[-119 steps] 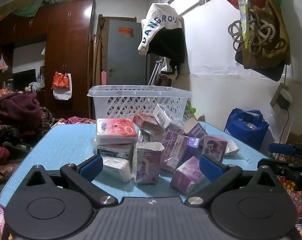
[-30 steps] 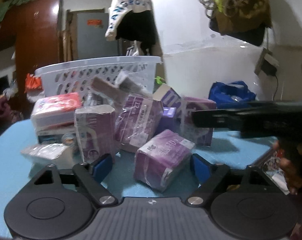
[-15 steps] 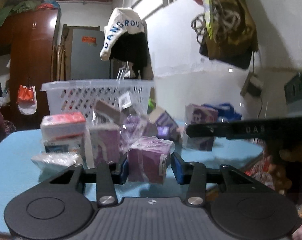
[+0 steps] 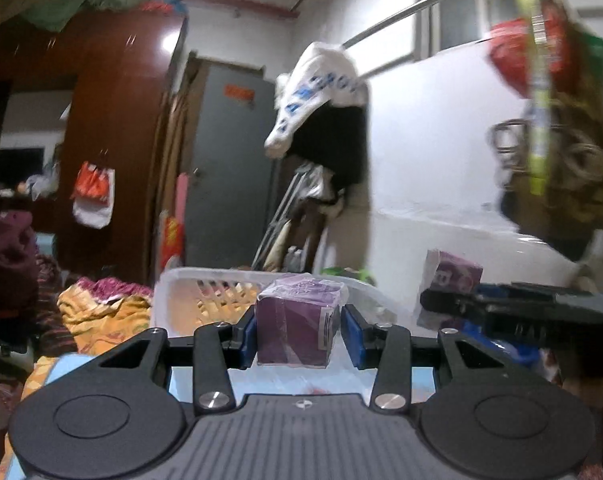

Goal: Organize objects
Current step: 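Lift both purple boxes over the white basket and open both grippers, then grasp a white wrapped pack with the left gripper while the right grasps a clear plastic bag, then carry both items over the white basket and release them inside, then grasp a purple tissue box with the left gripper while the right grasps a purple printed box, then lift both purple boxes over the basket and open both grippers, then grasp the pink tissue pack with the left gripper while the right grasps a blue box, then carry the pink pack and blue box over the basket and release them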

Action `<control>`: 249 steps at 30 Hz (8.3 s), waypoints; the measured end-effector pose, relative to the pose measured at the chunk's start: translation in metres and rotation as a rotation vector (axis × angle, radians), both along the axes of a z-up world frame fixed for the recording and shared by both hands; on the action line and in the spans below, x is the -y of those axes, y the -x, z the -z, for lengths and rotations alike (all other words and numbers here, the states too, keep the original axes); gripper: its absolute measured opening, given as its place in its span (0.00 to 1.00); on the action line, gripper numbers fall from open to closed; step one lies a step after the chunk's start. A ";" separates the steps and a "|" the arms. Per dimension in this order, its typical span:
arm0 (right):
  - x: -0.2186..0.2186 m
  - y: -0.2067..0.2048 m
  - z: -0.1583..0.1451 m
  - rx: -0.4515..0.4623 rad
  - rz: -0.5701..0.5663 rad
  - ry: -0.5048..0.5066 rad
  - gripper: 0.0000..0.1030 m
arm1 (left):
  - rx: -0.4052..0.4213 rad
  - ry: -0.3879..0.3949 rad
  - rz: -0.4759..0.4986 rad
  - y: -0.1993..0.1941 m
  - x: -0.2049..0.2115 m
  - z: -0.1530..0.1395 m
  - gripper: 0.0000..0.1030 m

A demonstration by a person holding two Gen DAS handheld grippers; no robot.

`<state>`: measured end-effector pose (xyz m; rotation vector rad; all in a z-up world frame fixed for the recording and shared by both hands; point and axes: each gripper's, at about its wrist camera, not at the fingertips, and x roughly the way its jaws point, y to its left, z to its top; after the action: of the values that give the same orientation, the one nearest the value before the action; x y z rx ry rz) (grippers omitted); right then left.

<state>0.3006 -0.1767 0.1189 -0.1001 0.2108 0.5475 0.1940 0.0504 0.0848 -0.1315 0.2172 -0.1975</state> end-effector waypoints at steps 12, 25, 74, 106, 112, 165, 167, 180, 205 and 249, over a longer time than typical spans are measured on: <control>-0.013 -0.037 0.015 -0.075 0.037 0.027 0.75 | -0.115 -0.096 -0.077 -0.092 0.016 -0.004 0.80; 0.115 0.112 0.107 -0.182 0.153 -0.089 1.00 | -0.039 -0.043 -0.028 0.080 -0.018 0.073 0.89; 0.022 0.033 0.007 -0.011 0.034 -0.069 0.79 | -0.017 0.064 0.017 0.000 -0.020 -0.007 0.78; 0.051 0.061 0.092 -0.086 0.034 -0.001 0.71 | -0.087 -0.029 0.054 0.080 0.027 0.105 0.98; 0.042 0.039 0.098 -0.200 0.024 0.029 0.71 | -0.120 -0.041 0.054 0.070 0.031 0.114 0.98; -0.011 -0.027 -0.025 -0.070 0.002 0.034 0.67 | -0.125 0.070 -0.027 -0.076 -0.010 -0.027 0.50; -0.018 -0.034 -0.018 -0.084 0.012 0.071 0.69 | -0.149 0.040 -0.018 -0.086 -0.006 -0.022 0.51; 0.045 0.063 0.051 -0.088 -0.079 -0.080 1.00 | -0.029 -0.006 0.010 0.010 -0.010 0.021 0.97; 0.025 0.080 0.106 -0.165 -0.122 0.133 0.80 | -0.201 -0.019 0.007 0.002 -0.013 0.084 0.97; 0.054 0.079 0.033 0.040 -0.137 -0.191 0.52 | 0.101 0.125 0.091 0.028 -0.022 0.025 0.82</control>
<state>0.2215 -0.2311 0.0859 0.0601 0.1123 0.6983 0.1656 0.0723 0.0602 -0.2357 0.1099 -0.3074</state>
